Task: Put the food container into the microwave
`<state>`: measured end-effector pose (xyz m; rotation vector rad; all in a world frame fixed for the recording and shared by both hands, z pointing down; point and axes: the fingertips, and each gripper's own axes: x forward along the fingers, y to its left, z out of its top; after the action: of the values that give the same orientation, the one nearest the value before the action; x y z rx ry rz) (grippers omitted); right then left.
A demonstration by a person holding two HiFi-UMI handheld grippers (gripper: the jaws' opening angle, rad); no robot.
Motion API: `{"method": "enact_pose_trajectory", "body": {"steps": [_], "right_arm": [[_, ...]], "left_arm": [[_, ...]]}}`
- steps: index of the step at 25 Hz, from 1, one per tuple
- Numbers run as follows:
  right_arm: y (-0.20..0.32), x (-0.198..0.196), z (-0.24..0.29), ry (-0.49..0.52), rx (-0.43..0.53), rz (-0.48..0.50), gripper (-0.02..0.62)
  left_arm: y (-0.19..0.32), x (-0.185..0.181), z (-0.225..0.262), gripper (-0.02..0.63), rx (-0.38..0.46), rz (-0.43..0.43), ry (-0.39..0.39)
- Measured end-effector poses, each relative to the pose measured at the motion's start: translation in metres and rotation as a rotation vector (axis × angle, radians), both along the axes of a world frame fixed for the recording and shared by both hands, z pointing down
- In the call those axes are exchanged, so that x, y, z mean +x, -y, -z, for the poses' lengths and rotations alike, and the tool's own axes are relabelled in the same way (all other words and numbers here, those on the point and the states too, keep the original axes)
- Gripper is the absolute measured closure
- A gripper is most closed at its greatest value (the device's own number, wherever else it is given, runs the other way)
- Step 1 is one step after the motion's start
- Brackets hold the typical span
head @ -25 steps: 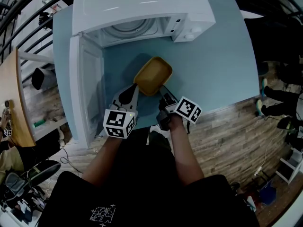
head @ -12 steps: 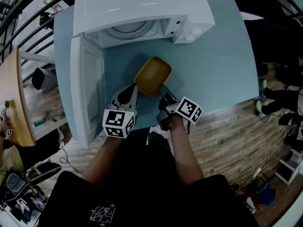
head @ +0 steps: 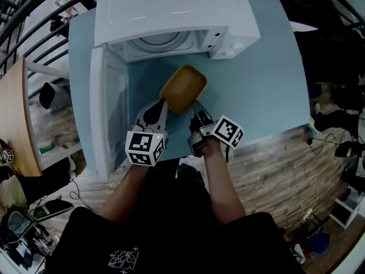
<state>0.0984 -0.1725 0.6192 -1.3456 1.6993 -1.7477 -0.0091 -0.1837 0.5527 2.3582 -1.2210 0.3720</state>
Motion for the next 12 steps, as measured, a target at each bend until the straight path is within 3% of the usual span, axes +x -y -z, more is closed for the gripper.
{"method": "enact_pose_trajectory", "body": {"steps": [12], "right_arm": [[0.058,-0.006,0.029,-0.005,0.061,0.004,0.572]], "left_arm": [[0.032,-0.002,0.017,0.598,0.028,0.060,-0.022]]}}
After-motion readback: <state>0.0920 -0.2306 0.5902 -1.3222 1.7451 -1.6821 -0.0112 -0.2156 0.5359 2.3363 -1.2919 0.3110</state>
